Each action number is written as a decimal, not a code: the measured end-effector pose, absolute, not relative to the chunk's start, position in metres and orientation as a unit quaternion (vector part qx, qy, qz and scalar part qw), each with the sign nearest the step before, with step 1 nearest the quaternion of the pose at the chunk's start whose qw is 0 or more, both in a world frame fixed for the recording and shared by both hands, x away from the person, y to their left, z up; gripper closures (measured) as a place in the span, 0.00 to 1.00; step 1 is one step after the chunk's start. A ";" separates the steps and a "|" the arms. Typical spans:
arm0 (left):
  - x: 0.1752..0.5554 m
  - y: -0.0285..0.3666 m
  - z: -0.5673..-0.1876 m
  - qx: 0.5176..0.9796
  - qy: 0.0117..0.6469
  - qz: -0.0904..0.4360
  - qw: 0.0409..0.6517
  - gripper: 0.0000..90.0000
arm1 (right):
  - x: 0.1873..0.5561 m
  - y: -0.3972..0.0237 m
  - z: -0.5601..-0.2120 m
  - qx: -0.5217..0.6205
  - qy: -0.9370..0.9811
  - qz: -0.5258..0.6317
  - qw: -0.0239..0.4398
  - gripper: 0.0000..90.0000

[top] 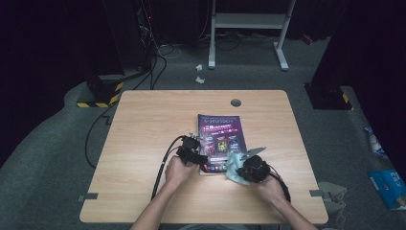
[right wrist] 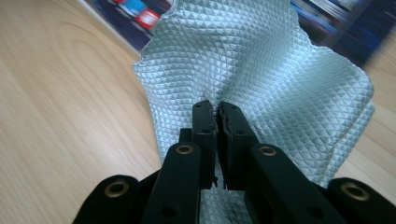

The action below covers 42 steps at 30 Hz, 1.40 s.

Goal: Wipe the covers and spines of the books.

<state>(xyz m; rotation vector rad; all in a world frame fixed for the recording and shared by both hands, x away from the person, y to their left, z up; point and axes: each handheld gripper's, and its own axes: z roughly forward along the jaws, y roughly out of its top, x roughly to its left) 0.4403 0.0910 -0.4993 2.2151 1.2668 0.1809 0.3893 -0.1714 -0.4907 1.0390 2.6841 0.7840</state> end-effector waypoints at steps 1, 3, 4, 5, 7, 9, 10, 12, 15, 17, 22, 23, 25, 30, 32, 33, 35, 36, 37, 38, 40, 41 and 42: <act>0.440 0.091 -0.499 0.830 0.472 0.068 0.288 0.55 | 0.390 -0.176 -0.491 0.352 0.895 0.262 0.082 0.95; 0.440 0.091 -0.499 0.831 0.472 0.068 0.287 0.56 | 0.390 -0.187 -0.490 0.364 0.890 0.260 0.085 0.95; 0.440 0.091 -0.499 0.831 0.472 0.068 0.287 0.56 | 0.390 -0.187 -0.490 0.364 0.890 0.260 0.085 0.95; 0.440 0.091 -0.499 0.831 0.472 0.068 0.287 0.56 | 0.390 -0.191 -0.490 0.371 0.888 0.259 0.083 0.95; 0.440 0.091 -0.499 0.830 0.473 0.067 0.288 0.56 | 0.391 -0.192 -0.489 0.374 0.887 0.257 0.083 0.95; 0.440 0.090 -0.499 0.829 0.474 0.067 0.288 0.56 | 0.390 -0.190 -0.489 0.379 0.886 0.254 0.082 0.95; 0.440 0.090 -0.499 0.829 0.475 0.067 0.288 0.56 | 0.392 -0.184 -0.488 0.369 0.889 0.256 0.084 0.95; 0.440 0.091 -0.499 0.829 0.475 0.067 0.287 0.57 | 0.394 -0.174 -0.488 0.365 0.891 0.258 0.079 0.95; 0.441 0.091 -0.499 0.829 0.475 0.066 0.286 0.57 | 0.397 -0.157 -0.489 0.349 0.896 0.264 0.077 0.95; 0.441 0.091 -0.499 0.829 0.476 0.066 0.287 0.57 | 0.398 -0.150 -0.489 0.347 0.896 0.266 0.074 0.95; 0.441 0.091 -0.499 0.829 0.476 0.067 0.286 0.57 | 0.400 -0.121 -0.490 0.320 0.905 0.275 0.059 0.95; 0.441 0.091 -0.499 0.829 0.475 0.067 0.286 0.57 | 0.399 -0.115 -0.490 0.314 0.906 0.277 0.057 0.95; 0.441 0.091 -0.499 0.830 0.474 0.068 0.286 0.57 | 0.400 -0.111 -0.490 0.308 0.908 0.277 0.058 0.95; 0.440 0.092 -0.499 0.830 0.473 0.066 0.289 0.57 | 0.401 -0.123 -0.490 0.320 0.904 0.280 0.045 0.95; 0.441 0.092 -0.499 0.830 0.473 0.066 0.289 0.57 | 0.402 -0.136 -0.489 0.335 0.900 0.276 0.050 0.95; 0.441 0.092 -0.499 0.830 0.473 0.066 0.289 0.57 | 0.403 -0.144 -0.489 0.341 0.897 0.277 0.051 0.95; 0.440 0.092 -0.500 0.829 0.474 0.066 0.290 0.57 | 0.403 -0.161 -0.489 0.359 0.890 0.276 0.052 0.95; 0.440 0.092 -0.500 0.829 0.474 0.066 0.290 0.57 | 0.404 -0.169 -0.488 0.368 0.887 0.273 0.054 0.95; 0.440 0.092 -0.500 0.829 0.474 0.066 0.290 0.57 | 0.404 -0.184 -0.487 0.388 0.879 0.270 0.061 0.95; 0.440 0.092 -0.499 0.830 0.472 0.066 0.289 0.57 | 0.405 -0.189 -0.487 0.389 0.879 0.268 0.064 0.95; 0.440 0.092 -0.499 0.830 0.472 0.066 0.289 0.57 | 0.405 -0.195 -0.486 0.399 0.874 0.269 0.065 0.95; 0.440 0.092 -0.499 0.830 0.473 0.066 0.289 0.57 | 0.406 -0.205 -0.485 0.410 0.870 0.261 0.081 0.95; 0.440 0.092 -0.499 0.830 0.473 0.066 0.289 0.57 | 0.407 -0.208 -0.485 0.414 0.868 0.261 0.081 0.95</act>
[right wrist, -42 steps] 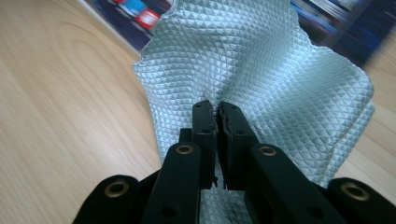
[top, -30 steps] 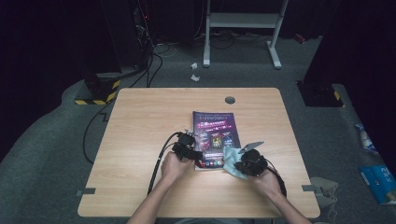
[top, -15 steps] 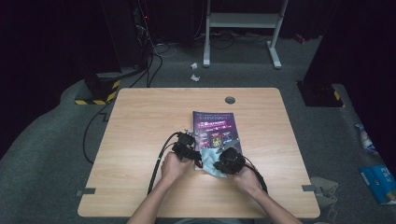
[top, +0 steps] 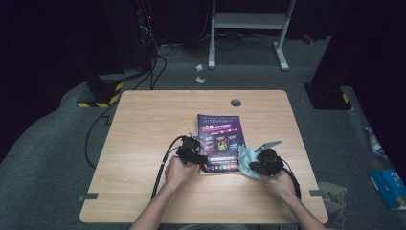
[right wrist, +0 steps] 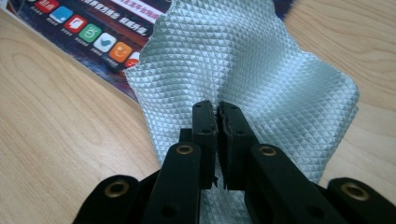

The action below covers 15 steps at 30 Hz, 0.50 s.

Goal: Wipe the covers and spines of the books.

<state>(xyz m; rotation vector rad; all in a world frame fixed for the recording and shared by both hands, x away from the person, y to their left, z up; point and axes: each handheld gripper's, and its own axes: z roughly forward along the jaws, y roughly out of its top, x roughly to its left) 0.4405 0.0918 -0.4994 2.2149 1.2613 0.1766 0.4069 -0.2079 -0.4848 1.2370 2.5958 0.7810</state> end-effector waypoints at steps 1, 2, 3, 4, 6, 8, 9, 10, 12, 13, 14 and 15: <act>0.440 0.092 -0.499 0.830 0.473 0.066 0.289 0.57 | 0.407 -0.208 -0.485 0.414 0.868 0.261 0.081 0.95; 0.440 0.092 -0.499 0.830 0.473 0.066 0.289 0.57 | 0.407 -0.213 -0.484 0.421 0.863 0.267 0.084 0.95; 0.440 0.092 -0.499 0.830 0.473 0.066 0.289 0.57 | 0.407 -0.213 -0.484 0.421 0.863 0.267 0.084 0.95; 0.441 0.091 -0.499 0.830 0.474 0.066 0.288 0.57 | 0.408 -0.213 -0.481 0.421 0.860 0.276 0.088 0.95; 0.441 0.092 -0.499 0.830 0.473 0.066 0.287 0.57 | 0.408 -0.212 -0.479 0.419 0.860 0.277 0.089 0.95; 0.441 0.091 -0.499 0.830 0.474 0.065 0.287 0.57 | 0.412 -0.200 -0.478 0.413 0.863 0.277 0.090 0.95; 0.441 0.091 -0.499 0.830 0.474 0.065 0.288 0.57 | 0.414 -0.195 -0.479 0.407 0.867 0.273 0.089 0.95; 0.441 0.091 -0.499 0.829 0.475 0.065 0.287 0.57 | 0.416 -0.189 -0.481 0.402 0.870 0.272 0.088 0.95; 0.441 0.091 -0.499 0.830 0.475 0.065 0.287 0.57 | 0.417 -0.183 -0.482 0.397 0.873 0.270 0.087 0.95; 0.441 0.091 -0.499 0.830 0.474 0.065 0.286 0.57 | 0.418 -0.176 -0.483 0.393 0.875 0.270 0.084 0.95; 0.442 0.091 -0.499 0.831 0.474 0.064 0.285 0.57 | 0.419 -0.159 -0.487 0.377 0.882 0.270 0.079 0.95; 0.442 0.091 -0.499 0.830 0.474 0.063 0.285 0.57 | 0.419 -0.153 -0.488 0.371 0.885 0.270 0.078 0.95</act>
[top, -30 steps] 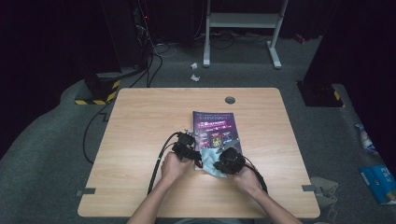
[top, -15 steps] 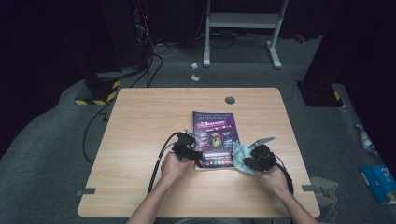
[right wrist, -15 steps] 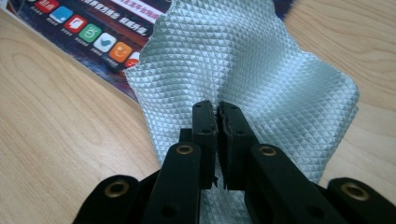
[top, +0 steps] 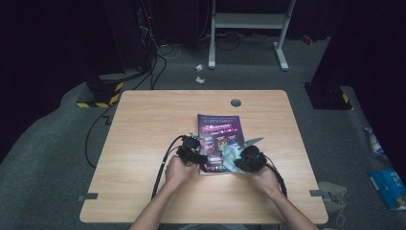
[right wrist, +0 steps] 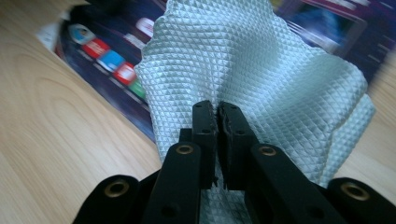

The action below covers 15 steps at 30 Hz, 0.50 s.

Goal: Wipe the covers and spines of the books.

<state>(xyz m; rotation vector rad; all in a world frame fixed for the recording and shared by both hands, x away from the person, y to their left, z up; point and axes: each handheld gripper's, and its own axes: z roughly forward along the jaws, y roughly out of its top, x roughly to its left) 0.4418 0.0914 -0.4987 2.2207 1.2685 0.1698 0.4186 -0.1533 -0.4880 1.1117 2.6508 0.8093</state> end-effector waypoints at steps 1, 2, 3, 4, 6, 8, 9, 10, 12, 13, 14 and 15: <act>0.442 0.091 -0.499 0.830 0.474 0.063 0.285 0.57 | 0.417 -0.145 -0.488 0.368 0.886 0.272 0.075 0.95; 0.442 0.092 -0.499 0.830 0.475 0.060 0.286 0.57 | 0.418 -0.139 -0.489 0.354 0.891 0.273 0.076 0.95; 0.442 0.092 -0.499 0.830 0.475 0.060 0.286 0.57 | 0.418 -0.139 -0.489 0.354 0.891 0.273 0.076 0.95; 0.443 0.093 -0.498 0.830 0.476 0.057 0.286 0.57 | 0.417 -0.129 -0.488 0.344 0.896 0.268 0.080 0.95; 0.446 0.095 -0.498 0.825 0.484 0.047 0.287 0.59 | 0.418 -0.131 -0.489 0.346 0.895 0.271 0.075 0.95; 0.446 0.096 -0.498 0.825 0.485 0.047 0.288 0.61 | 0.419 -0.135 -0.489 0.352 0.893 0.271 0.074 0.95; 0.445 0.097 -0.498 0.825 0.484 0.048 0.288 0.62 | 0.421 -0.147 -0.489 0.367 0.887 0.269 0.078 0.95; 0.443 0.096 -0.499 0.823 0.485 0.047 0.292 0.64 | 0.422 -0.154 -0.489 0.373 0.884 0.270 0.078 0.95; 0.442 0.097 -0.499 0.824 0.483 0.047 0.293 0.66 | 0.421 -0.161 -0.489 0.377 0.882 0.271 0.077 0.95; 0.440 0.097 -0.499 0.825 0.481 0.043 0.294 0.66 | 0.420 -0.166 -0.489 0.383 0.880 0.272 0.076 0.95; 0.438 0.097 -0.499 0.827 0.478 0.040 0.295 0.67 | 0.418 -0.172 -0.489 0.384 0.879 0.271 0.078 0.95; 0.436 0.096 -0.499 0.828 0.475 0.039 0.295 0.67 | 0.414 -0.176 -0.489 0.382 0.880 0.269 0.082 0.95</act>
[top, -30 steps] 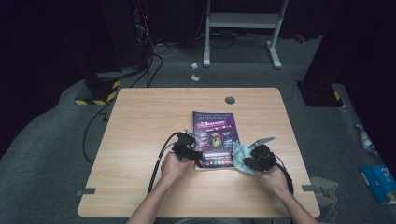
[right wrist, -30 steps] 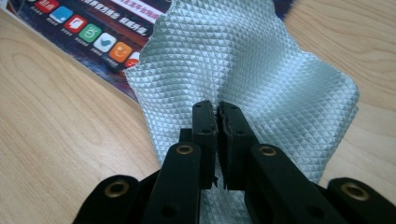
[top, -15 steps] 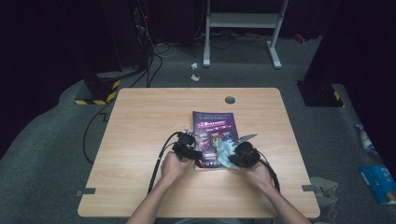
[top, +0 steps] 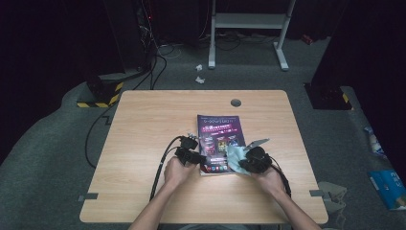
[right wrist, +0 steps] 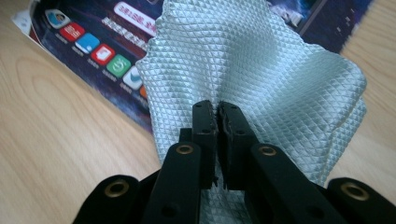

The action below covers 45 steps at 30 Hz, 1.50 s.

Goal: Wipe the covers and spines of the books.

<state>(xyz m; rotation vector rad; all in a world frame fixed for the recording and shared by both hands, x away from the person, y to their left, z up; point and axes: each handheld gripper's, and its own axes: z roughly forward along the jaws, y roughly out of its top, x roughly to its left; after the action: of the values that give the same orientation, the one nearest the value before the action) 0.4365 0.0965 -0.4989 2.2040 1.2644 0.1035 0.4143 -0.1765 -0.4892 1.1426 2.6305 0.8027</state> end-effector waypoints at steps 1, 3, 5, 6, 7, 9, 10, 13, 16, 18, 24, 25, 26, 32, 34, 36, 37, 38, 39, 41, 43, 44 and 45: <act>0.433 0.095 -0.498 0.832 0.470 0.035 0.293 0.67 | 0.409 -0.182 -0.488 0.381 0.882 0.263 0.087 0.95; 0.432 0.094 -0.498 0.833 0.468 0.033 0.292 0.68 | 0.408 -0.183 -0.488 0.381 0.883 0.261 0.089 0.95; 0.431 0.093 -0.498 0.834 0.467 0.031 0.291 0.67 | 0.409 -0.186 -0.487 0.384 0.882 0.258 0.089 0.95; 0.433 0.094 -0.498 0.835 0.468 0.026 0.289 0.67 | 0.411 -0.186 -0.487 0.389 0.880 0.257 0.091 0.95; 0.434 0.094 -0.498 0.833 0.472 0.028 0.289 0.66 | 0.417 -0.185 -0.486 0.399 0.875 0.256 0.096 0.95; 0.439 0.095 -0.497 0.827 0.481 0.035 0.289 0.65 | 0.420 -0.184 -0.486 0.404 0.872 0.257 0.095 0.95; 0.441 0.095 -0.498 0.823 0.486 0.036 0.290 0.65 | 0.423 -0.181 -0.486 0.406 0.871 0.258 0.097 0.95; 0.447 0.095 -0.497 0.820 0.492 0.040 0.290 0.65 | 0.428 -0.166 -0.487 0.398 0.876 0.256 0.096 0.95; 0.450 0.097 -0.498 0.815 0.498 0.038 0.295 0.65 | 0.427 -0.137 -0.488 0.369 0.889 0.257 0.089 0.95; 0.451 0.099 -0.499 0.813 0.501 0.044 0.294 0.64 | 0.425 -0.119 -0.488 0.348 0.898 0.257 0.085 0.95; 0.452 0.103 -0.499 0.811 0.504 0.046 0.293 0.64 | 0.419 -0.081 -0.489 0.312 0.909 0.267 0.071 0.95; 0.451 0.102 -0.499 0.812 0.503 0.047 0.293 0.64 | 0.418 -0.072 -0.490 0.303 0.911 0.270 0.069 0.95; 0.451 0.102 -0.499 0.812 0.503 0.047 0.293 0.64 | 0.418 -0.071 -0.490 0.303 0.911 0.272 0.068 0.95; 0.450 0.102 -0.499 0.812 0.500 0.050 0.297 0.64 | 0.424 -0.080 -0.490 0.315 0.907 0.271 0.065 0.95; 0.450 0.103 -0.499 0.814 0.498 0.051 0.296 0.65 | 0.426 -0.084 -0.489 0.319 0.906 0.269 0.072 0.95; 0.450 0.102 -0.500 0.813 0.497 0.051 0.297 0.65 | 0.437 -0.110 -0.490 0.363 0.889 0.267 0.083 0.95; 0.450 0.102 -0.500 0.814 0.497 0.051 0.298 0.65 | 0.441 -0.121 -0.490 0.376 0.883 0.267 0.089 0.95; 0.450 0.102 -0.500 0.815 0.495 0.052 0.297 0.65 | 0.444 -0.132 -0.490 0.389 0.877 0.266 0.095 0.95; 0.450 0.103 -0.500 0.816 0.493 0.052 0.297 0.65 | 0.446 -0.142 -0.489 0.404 0.871 0.263 0.098 0.95; 0.450 0.103 -0.500 0.816 0.493 0.051 0.297 0.66 | 0.448 -0.152 -0.489 0.413 0.867 0.259 0.103 0.95; 0.450 0.102 -0.500 0.815 0.494 0.050 0.298 0.66 | 0.450 -0.176 -0.487 0.436 0.856 0.252 0.113 0.95; 0.450 0.102 -0.500 0.815 0.494 0.050 0.298 0.66 | 0.450 -0.176 -0.487 0.436 0.856 0.252 0.113 0.95; 0.450 0.102 -0.500 0.814 0.495 0.050 0.300 0.66 | 0.450 -0.181 -0.487 0.440 0.854 0.250 0.115 0.95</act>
<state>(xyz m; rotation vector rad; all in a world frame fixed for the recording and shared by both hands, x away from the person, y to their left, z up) 0.4502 0.1020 -0.4998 2.1617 1.3138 0.1321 0.4504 -0.1814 -0.4868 1.2904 2.5033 0.7330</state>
